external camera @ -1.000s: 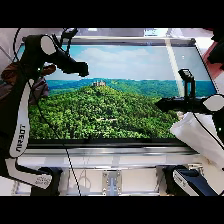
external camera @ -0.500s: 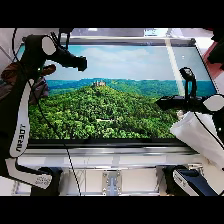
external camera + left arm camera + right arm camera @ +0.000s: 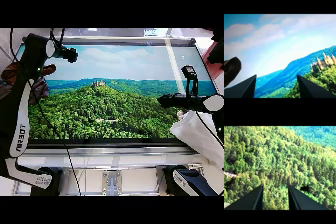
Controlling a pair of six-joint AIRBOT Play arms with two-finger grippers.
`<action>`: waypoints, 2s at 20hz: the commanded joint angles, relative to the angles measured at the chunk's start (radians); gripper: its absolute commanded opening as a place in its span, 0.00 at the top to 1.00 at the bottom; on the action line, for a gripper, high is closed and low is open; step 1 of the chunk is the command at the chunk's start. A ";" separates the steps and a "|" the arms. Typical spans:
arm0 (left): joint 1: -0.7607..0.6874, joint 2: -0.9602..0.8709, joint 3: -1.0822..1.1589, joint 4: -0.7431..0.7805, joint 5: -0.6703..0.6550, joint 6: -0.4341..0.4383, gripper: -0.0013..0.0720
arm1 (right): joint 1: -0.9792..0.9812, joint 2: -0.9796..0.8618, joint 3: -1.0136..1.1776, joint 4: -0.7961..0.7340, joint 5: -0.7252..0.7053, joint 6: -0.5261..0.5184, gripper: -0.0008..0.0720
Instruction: Fold the shirts.
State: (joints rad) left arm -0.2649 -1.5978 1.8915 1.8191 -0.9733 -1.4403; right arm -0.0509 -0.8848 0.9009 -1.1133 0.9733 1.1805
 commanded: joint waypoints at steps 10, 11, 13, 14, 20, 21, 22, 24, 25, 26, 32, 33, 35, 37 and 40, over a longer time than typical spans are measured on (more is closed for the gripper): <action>0.137 -0.005 0.001 0.071 0.087 -0.003 0.19 | 0.001 0.000 -0.070 -0.010 -0.053 0.001 0.47; 0.161 -0.010 0.001 0.071 0.087 -0.003 0.19 | 0.001 0.000 -0.086 -0.010 -0.053 0.001 0.47; 0.216 -0.026 0.001 0.063 0.084 -0.005 0.19 | 0.001 0.000 -0.113 -0.009 -0.053 0.003 0.47; 0.246 -0.036 0.001 0.055 0.080 -0.012 0.19 | 0.001 0.000 -0.123 -0.009 -0.054 0.012 0.47; 0.402 -0.049 -0.001 0.048 0.043 -0.098 0.19 | 0.001 0.000 -0.129 -0.007 -0.111 0.040 0.47; 0.418 -0.049 -0.001 0.047 0.050 -0.099 0.19 | 0.001 0.000 -0.129 -0.008 -0.132 0.068 0.47; 0.435 -0.050 -0.001 0.048 0.066 -0.099 0.19 | 0.001 0.000 -0.129 -0.007 -0.156 0.099 0.47; 0.467 -0.052 -0.001 0.050 0.105 -0.099 0.19 | 0.001 0.000 -0.129 -0.006 -0.189 0.149 0.47; 0.479 -0.052 -0.001 0.047 0.117 -0.106 0.19 | 0.001 0.000 -0.129 -0.006 -0.195 0.164 0.47; 0.488 -0.053 -0.001 0.047 0.113 -0.118 0.19 | 0.001 0.000 -0.129 -0.005 -0.195 0.164 0.47; 0.496 -0.087 -0.001 -0.008 0.105 -0.154 0.19 | 0.001 0.000 -0.129 -0.002 -0.194 0.215 0.47; 0.496 -0.100 -0.001 -0.029 0.104 -0.154 0.19 | 0.001 0.000 -0.129 -0.001 -0.194 0.216 0.47; 0.496 -0.134 -0.001 -0.079 0.102 -0.168 0.19 | 0.001 0.000 -0.129 -0.002 -0.195 0.216 0.47; 0.496 -0.176 -0.001 -0.095 0.100 -0.170 0.19 | 0.001 0.000 -0.129 -0.002 -0.195 0.215 0.47; 0.496 -0.244 -0.001 -0.031 0.010 -0.172 0.19 | 0.001 0.000 -0.129 -0.002 -0.195 0.215 0.47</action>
State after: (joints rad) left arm 0.2302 -1.7863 1.8912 1.7588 -0.8970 -1.6070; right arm -0.0505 -0.8848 0.7727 -1.1152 0.7784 1.3914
